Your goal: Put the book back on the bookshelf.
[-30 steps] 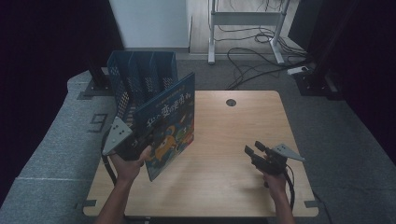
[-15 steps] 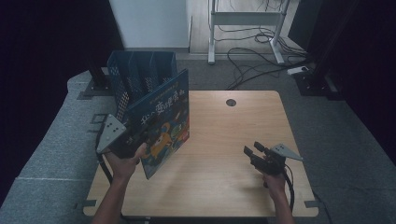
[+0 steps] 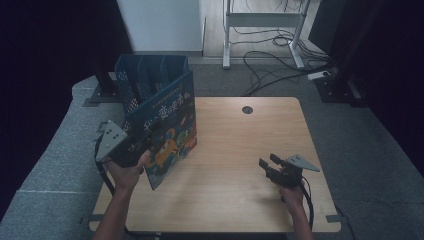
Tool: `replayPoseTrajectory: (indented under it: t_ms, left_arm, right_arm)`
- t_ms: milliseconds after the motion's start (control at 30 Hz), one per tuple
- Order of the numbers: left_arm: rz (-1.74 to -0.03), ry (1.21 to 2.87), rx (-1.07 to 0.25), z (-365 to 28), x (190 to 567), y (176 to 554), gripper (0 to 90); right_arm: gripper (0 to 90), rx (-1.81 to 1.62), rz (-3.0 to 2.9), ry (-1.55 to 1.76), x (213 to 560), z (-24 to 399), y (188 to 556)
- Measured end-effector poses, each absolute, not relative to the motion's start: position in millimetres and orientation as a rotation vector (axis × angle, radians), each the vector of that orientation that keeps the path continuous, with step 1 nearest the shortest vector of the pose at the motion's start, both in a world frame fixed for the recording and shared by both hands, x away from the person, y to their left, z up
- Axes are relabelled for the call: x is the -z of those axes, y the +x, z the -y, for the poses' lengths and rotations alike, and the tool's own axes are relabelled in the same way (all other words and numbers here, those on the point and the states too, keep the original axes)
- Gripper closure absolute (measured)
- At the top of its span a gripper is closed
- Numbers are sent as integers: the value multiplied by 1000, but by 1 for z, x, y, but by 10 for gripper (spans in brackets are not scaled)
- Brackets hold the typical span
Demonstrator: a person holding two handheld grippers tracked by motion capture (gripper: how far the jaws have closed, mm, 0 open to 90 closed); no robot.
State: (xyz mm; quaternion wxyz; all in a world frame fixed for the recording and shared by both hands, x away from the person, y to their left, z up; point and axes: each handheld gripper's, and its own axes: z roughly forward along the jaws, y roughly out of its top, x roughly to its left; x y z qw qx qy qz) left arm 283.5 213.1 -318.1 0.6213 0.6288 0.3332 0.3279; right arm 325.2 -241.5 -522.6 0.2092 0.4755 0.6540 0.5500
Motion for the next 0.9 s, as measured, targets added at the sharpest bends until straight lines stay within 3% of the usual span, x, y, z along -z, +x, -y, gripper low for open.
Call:
replayPoseTrajectory:
  t_ms: [900]
  left_arm:
    - [-818, 1400, -830, -238, 301, 289, 823]
  right_arm:
    - [414, -1337, -1965, 1375, 544, 237, 334]
